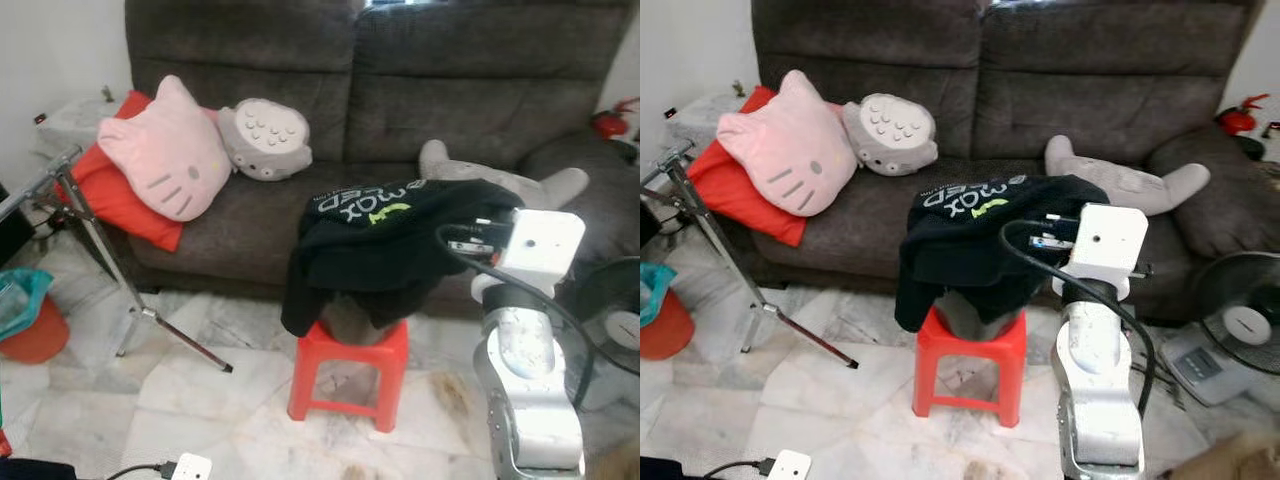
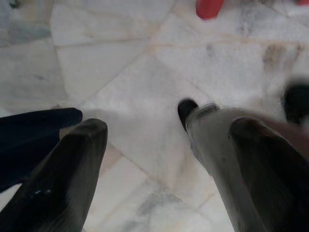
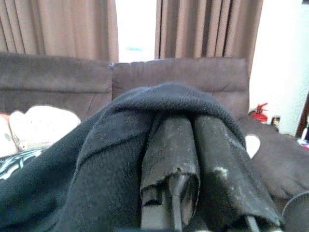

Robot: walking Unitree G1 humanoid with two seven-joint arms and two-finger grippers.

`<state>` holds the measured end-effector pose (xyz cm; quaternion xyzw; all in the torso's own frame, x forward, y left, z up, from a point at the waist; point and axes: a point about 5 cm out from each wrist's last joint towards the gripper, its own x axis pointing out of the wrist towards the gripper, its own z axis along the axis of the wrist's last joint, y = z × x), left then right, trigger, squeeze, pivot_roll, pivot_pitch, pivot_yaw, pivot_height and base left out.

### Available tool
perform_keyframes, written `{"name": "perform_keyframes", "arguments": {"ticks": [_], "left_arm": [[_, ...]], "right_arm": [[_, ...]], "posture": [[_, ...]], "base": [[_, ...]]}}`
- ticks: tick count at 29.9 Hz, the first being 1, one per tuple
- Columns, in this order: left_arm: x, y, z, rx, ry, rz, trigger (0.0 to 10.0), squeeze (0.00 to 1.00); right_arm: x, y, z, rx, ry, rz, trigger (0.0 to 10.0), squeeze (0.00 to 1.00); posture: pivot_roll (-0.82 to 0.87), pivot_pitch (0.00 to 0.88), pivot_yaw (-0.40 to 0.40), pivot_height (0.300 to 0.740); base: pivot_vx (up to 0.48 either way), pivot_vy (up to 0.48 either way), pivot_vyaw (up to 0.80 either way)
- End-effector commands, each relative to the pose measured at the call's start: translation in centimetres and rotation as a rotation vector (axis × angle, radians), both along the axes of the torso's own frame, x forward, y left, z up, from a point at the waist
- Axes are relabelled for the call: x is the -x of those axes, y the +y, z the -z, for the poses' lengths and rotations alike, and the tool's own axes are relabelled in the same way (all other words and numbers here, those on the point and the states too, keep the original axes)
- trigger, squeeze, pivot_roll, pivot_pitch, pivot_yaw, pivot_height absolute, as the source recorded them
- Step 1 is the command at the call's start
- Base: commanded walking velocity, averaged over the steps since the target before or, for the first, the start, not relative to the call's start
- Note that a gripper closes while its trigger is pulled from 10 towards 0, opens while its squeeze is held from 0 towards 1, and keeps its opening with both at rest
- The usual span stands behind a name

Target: Hang hanger

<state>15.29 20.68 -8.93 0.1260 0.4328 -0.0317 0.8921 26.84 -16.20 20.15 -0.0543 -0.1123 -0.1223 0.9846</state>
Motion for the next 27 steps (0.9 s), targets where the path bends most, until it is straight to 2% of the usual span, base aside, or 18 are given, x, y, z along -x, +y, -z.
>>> {"name": "perform_keyframes", "arguments": {"ticks": [1,27], "left_arm": [[1.02,-0.11,0.45,0.006,0.033,-0.017,10.0,0.0],[1.04,-0.4,0.5,0.013,0.031,-0.014,10.0,0.0]], "right_arm": [[-0.36,0.28,-0.44,0.017,-0.015,-0.013,10.0,0.0],[-0.8,0.17,-0.67,0.035,-0.023,-0.008,10.0,0.0]], "posture": [[-0.06,0.0,-0.003,0.74],[-0.06,0.0,-0.004,0.74]], "base": [[-0.255,0.0,0.0],[-0.254,0.0,0.0]]}}
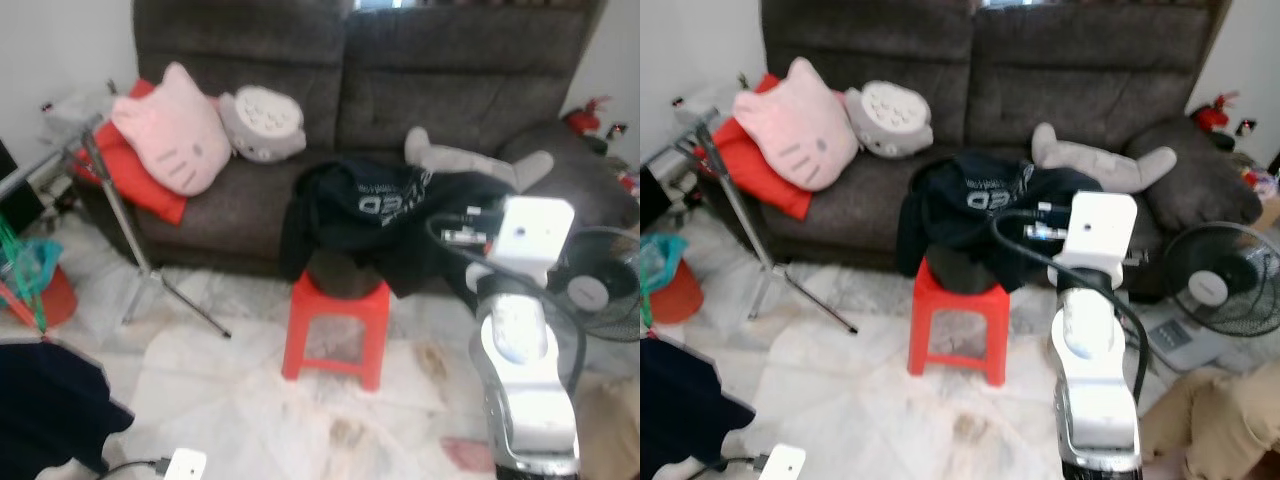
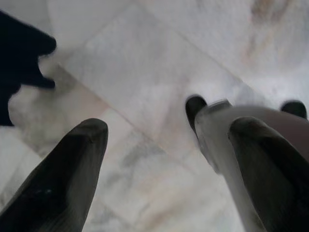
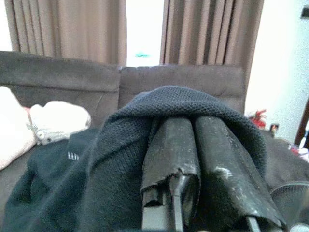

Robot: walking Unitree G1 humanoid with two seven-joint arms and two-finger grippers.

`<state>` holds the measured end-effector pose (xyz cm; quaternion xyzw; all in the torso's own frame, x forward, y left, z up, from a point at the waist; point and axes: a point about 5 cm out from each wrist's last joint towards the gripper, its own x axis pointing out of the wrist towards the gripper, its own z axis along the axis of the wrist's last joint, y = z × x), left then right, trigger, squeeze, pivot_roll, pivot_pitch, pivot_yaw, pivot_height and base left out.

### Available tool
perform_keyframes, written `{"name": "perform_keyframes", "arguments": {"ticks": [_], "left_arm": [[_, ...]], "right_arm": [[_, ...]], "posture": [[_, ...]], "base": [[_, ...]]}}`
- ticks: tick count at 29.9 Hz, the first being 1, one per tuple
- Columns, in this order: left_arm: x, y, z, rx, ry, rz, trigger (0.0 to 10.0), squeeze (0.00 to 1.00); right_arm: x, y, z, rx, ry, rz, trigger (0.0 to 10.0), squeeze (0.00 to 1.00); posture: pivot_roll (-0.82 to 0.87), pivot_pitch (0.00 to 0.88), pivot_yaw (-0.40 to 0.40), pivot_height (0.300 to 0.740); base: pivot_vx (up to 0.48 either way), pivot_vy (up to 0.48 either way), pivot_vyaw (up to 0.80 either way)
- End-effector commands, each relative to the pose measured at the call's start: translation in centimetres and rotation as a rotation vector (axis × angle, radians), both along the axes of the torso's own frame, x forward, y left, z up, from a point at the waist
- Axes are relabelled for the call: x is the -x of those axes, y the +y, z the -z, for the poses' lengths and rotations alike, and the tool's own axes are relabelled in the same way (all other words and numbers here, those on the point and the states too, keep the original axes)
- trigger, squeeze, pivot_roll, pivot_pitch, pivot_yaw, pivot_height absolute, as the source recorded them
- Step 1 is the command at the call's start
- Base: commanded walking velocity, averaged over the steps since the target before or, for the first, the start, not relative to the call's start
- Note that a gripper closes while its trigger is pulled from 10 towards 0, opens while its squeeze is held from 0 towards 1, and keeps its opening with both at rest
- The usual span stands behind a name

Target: Hang hanger

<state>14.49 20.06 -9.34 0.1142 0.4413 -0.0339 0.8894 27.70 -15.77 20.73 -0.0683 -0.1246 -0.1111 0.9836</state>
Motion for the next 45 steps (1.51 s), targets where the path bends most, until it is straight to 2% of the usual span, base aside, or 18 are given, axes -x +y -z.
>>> {"name": "perform_keyframes", "arguments": {"ticks": [1,11,26,36,41,45], "left_arm": [[0.3,0.1,0.1,-0.008,0.013,-0.005,10.0,0.0],[0.4,-0.5,0.2,-0.003,0.009,0.001,10.0,0.0],[0.1,-0.1,0.1,-0.004,-0.001,-0.011,10.0,0.0],[0.1,0.2,0.0,-0.011,0.004,-0.001,10.0,0.0],[0.0,0.2,0.0,-0.004,0.002,-0.005,10.0,0.0],[-0.1,0.1,0.0,-0.011,0.007,0.002,10.0,0.0]], "right_arm": [[0.1,-0.3,-0.1,0.002,-0.003,0.012,10.0,0.0],[-0.2,0.1,-0.3,0.005,-0.017,-0.004,10.0,0.0],[-0.7,0.5,-1.1,0.05,-0.058,-0.034,10.0,0.0],[-0.8,1.7,-1.4,0.082,-0.09,-0.109,10.0,0.0],[-1.0,2.6,-1.2,0.122,-0.075,-0.188,10.0,0.0],[-1.0,5.2,1.0,0.248,0.042,-0.441,10.0,0.0]], "posture": [[-0.06,0.0,-0.004,0.74],[-0.06,0.0,-0.003,0.74],[-0.06,0.0,-0.003,0.74],[-0.06,0.0,-0.003,0.74],[-0.06,0.0,-0.004,0.74],[-0.06,0.0,-0.004,0.74]], "base": [[-0.255,0.0,0.0],[-0.258,0.0,0.0],[-0.26,0.0,0.0],[0.0,0.0,0.0],[-0.283,0.0,0.0],[0.0,0.0,0.0]]}}
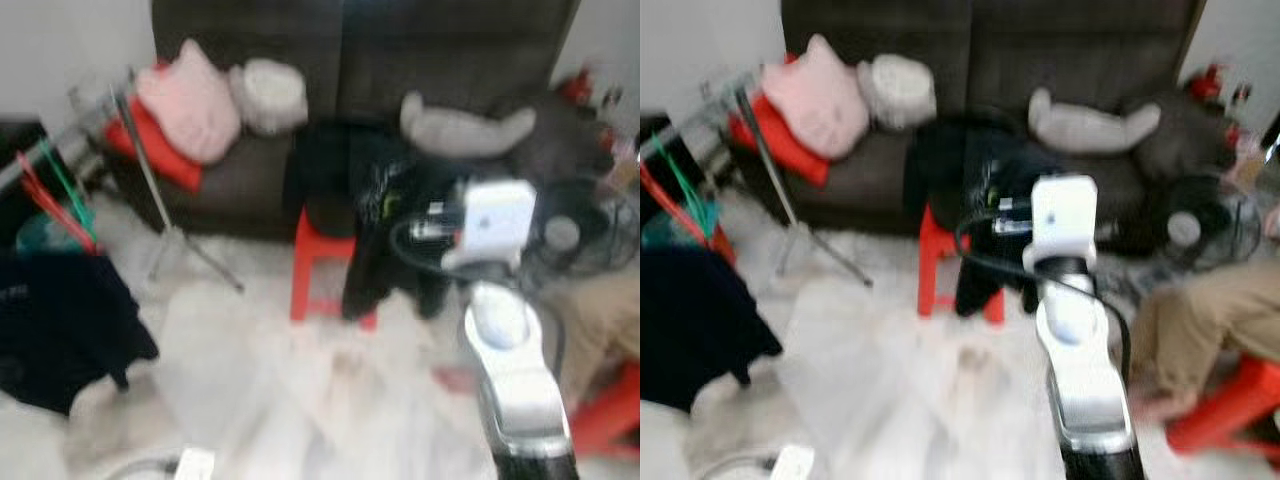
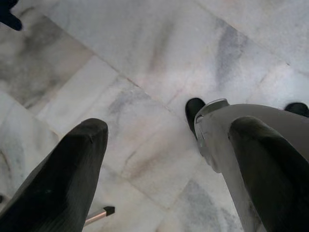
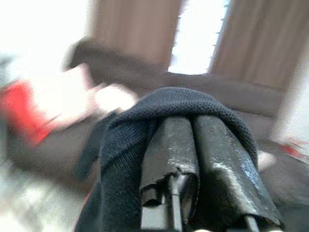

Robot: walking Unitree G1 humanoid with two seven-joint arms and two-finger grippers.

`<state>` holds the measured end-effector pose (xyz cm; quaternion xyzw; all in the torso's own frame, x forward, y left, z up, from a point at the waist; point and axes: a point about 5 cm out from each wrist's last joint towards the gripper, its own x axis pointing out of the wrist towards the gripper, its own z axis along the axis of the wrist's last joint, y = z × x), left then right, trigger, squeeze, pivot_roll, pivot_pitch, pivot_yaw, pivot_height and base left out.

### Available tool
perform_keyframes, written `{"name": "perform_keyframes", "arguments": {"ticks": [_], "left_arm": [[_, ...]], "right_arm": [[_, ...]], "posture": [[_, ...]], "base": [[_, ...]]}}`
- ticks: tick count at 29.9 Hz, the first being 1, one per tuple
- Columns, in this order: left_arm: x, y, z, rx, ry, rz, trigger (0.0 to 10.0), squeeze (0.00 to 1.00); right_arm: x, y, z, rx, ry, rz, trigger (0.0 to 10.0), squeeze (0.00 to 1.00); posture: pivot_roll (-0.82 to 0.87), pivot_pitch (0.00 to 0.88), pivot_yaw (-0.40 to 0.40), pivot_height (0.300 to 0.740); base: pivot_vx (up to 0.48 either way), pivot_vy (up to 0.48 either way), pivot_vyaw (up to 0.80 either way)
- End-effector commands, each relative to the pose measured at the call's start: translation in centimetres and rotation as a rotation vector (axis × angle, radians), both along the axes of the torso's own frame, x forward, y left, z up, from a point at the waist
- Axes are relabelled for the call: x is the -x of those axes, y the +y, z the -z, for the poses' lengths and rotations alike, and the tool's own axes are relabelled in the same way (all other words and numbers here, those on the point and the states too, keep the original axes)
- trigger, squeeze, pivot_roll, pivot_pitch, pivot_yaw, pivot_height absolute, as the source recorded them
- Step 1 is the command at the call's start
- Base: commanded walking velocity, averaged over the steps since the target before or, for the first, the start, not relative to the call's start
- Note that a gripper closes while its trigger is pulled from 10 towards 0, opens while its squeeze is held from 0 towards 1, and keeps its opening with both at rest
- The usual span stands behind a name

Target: Hang hanger

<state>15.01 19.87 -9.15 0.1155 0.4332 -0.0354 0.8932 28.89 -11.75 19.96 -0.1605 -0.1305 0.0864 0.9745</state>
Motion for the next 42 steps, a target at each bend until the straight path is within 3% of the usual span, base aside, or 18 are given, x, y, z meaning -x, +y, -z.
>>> {"name": "perform_keyframes", "arguments": {"ticks": [1,3,4,7,11,16,20,23,24,25,27,29,30,32,42], "left_arm": [[0.4,0.3,0.2,-0.011,0.025,-0.002,10.0,0.0],[0.4,0.3,0.2,-0.011,0.025,-0.002,10.0,0.0],[0.4,0.3,0.2,-0.009,0.026,-0.001,10.0,0.0],[0.4,0.3,0.2,-0.008,0.028,-0.002,10.0,0.0],[0.6,0.2,0.3,-0.008,0.036,0.0,10.0,0.0],[0.8,0.0,0.4,-0.006,0.041,0.003,10.0,0.0],[1.0,-0.3,0.5,-0.001,0.045,0.007,10.0,0.0],[1.0,-0.4,0.5,-0.001,0.053,0.014,10.0,0.0],[1.0,-0.4,0.5,-0.002,0.052,0.02,10.0,0.0],[0.9,-0.5,0.5,-0.002,0.049,0.02,10.0,0.0],[0.9,-0.5,0.5,-0.003,0.045,0.018,10.0,0.0],[0.8,-0.5,0.5,-0.003,0.043,0.017,10.0,0.0],[0.8,-0.4,0.4,-0.007,0.038,0.01,10.0,0.0],[0.7,-0.4,0.4,-0.01,0.036,0.009,10.0,0.0],[0.6,-0.3,0.3,0.006,0.013,-0.013,10.0,0.0]], "right_arm": [[0.3,1.8,1.0,0.054,0.058,-0.137,10.0,0.0],[0.5,2.2,1.6,0.083,0.095,-0.188,10.0,0.0],[0.9,3.1,2.3,0.118,0.151,-0.302,10.0,0.0],[1.7,3.7,3.0,0.149,0.215,-0.447,10.0,0.0],[3.4,4.3,3.0,0.139,0.291,-0.671,10.0,0.0],[4.4,4.7,3.1,0.081,0.353,-0.806,10.0,0.0],[3.1,3.9,3.4,-0.001,0.353,-0.716,10.0,0.0],[-0.2,1.1,4.6,-0.245,0.421,-0.42,10.0,0.0],[-1.7,-1.4,6.9,-0.331,0.52,-0.208,10.0,0.0],[-2.3,-3.0,8.2,-0.349,0.556,-0.08,10.0,0.0],[-2.6,-4.8,9.7,-0.335,0.583,0.056,10.0,0.0],[-2.6,-5.3,10.1,-0.322,0.586,0.084,10.0,0.0],[-2.4,-5.8,11.4,-0.309,0.606,0.136,10.0,0.0],[-2.2,-5.5,12.5,-0.315,0.628,0.135,10.0,0.0],[-2.2,-5.3,13.8,-0.287,0.599,0.185,10.0,0.0]], "posture": [[-0.06,0.0,-0.004,0.74],[-0.06,0.0,-0.004,0.74],[-0.06,0.0,-0.006,0.74],[-0.06,0.0,-0.006,0.74],[-0.06,0.0,-0.006,0.74],[-0.06,0.0,-0.004,0.74],[-0.06,0.0,-0.005,0.74],[-0.06,0.0,0.0,0.74],[-0.06,0.0,0.001,0.74],[-0.05,0.0,-0.001,0.74],[-0.05,0.0,-0.003,0.74],[-0.05,0.0,-0.004,0.74],[-0.05,0.0,-0.004,0.74],[-0.04,0.0,-0.003,0.74],[-0.04,0.0,-0.013,0.74]], "base": [[0.0,0.0,0.0],[0.0,0.0,0.0],[0.0,0.0,0.0],[0.0,0.0,0.0],[0.0,0.0,0.0],[0.0,0.0,0.0],[0.0,0.0,0.0],[0.0,0.0,0.0],[0.0,0.0,0.0],[0.0,0.0,0.0],[0.0,0.0,0.0],[0.0,0.0,0.0],[0.0,0.0,0.0],[0.0,0.0,0.0],[0.0,0.0,0.0]]}}
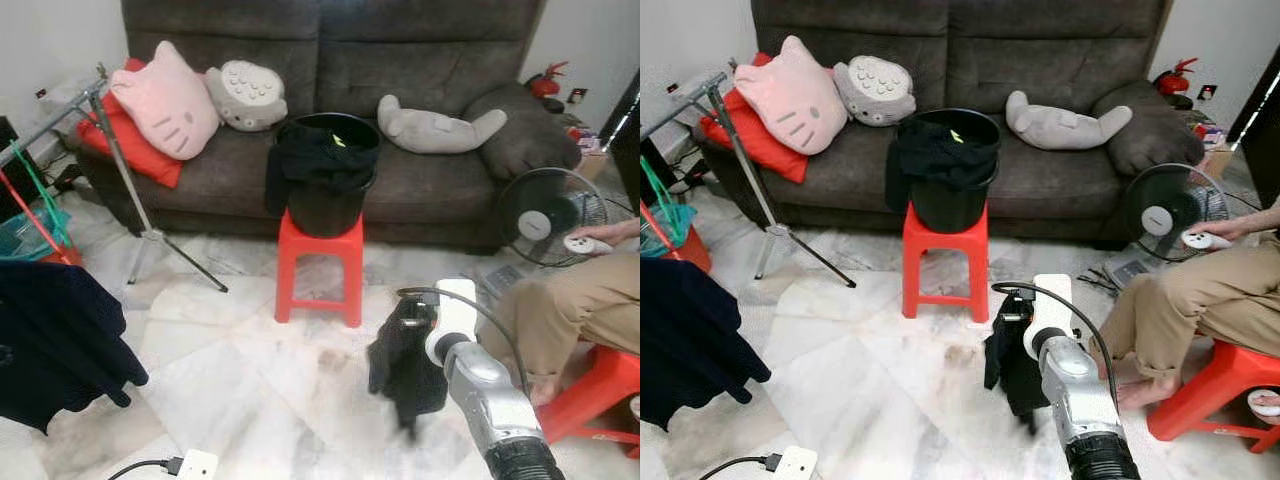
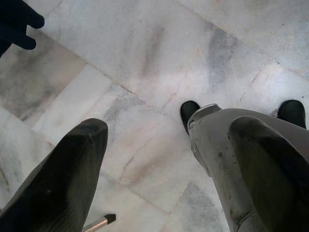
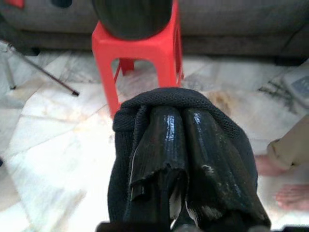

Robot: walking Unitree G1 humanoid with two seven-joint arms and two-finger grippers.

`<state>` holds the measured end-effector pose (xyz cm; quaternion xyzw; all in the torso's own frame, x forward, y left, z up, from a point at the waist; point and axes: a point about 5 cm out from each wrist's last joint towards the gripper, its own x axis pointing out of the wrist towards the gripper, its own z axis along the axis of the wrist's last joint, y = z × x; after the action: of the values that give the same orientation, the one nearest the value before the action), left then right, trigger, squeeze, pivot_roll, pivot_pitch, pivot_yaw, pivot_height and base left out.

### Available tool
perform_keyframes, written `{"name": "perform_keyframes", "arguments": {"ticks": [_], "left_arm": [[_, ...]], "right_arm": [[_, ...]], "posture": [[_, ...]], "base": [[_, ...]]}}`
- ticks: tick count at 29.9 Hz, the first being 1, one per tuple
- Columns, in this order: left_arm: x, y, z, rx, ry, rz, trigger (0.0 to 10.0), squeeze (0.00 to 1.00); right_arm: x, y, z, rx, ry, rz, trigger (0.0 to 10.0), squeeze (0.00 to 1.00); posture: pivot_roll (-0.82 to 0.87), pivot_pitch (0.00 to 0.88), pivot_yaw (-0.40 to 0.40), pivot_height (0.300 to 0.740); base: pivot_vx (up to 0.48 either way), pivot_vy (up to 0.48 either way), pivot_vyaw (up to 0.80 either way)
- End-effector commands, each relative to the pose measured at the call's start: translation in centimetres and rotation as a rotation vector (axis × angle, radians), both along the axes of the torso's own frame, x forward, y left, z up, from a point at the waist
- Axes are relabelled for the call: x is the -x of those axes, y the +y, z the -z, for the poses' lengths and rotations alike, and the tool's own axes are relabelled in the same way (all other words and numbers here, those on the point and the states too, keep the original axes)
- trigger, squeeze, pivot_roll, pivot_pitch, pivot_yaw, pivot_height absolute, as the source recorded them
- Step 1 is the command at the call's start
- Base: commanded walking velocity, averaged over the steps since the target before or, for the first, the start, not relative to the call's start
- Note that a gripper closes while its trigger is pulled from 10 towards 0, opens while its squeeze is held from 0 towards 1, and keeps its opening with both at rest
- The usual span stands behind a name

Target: Hang hanger

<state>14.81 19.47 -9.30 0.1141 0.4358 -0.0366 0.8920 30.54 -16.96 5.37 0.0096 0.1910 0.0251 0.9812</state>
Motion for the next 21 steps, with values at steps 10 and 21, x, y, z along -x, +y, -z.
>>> {"name": "perform_keyframes", "arguments": {"ticks": [10,21], "left_arm": [[0.2,0.0,0.0,0.017,-0.004,-0.01,10.0,0.0],[0.5,0.1,0.1,0.009,0.008,0.003,10.0,0.0]], "right_arm": [[-0.7,-1.4,-0.4,0.037,-0.088,0.136,10.0,0.0],[-0.4,-0.8,0.5,0.04,-0.083,0.139,10.0,0.0]], "posture": [[-0.03,0.0,-0.009,0.74],[-0.02,0.0,-0.01,0.74]], "base": [[0.0,0.0,0.22],[0.0,0.0,0.8]]}}
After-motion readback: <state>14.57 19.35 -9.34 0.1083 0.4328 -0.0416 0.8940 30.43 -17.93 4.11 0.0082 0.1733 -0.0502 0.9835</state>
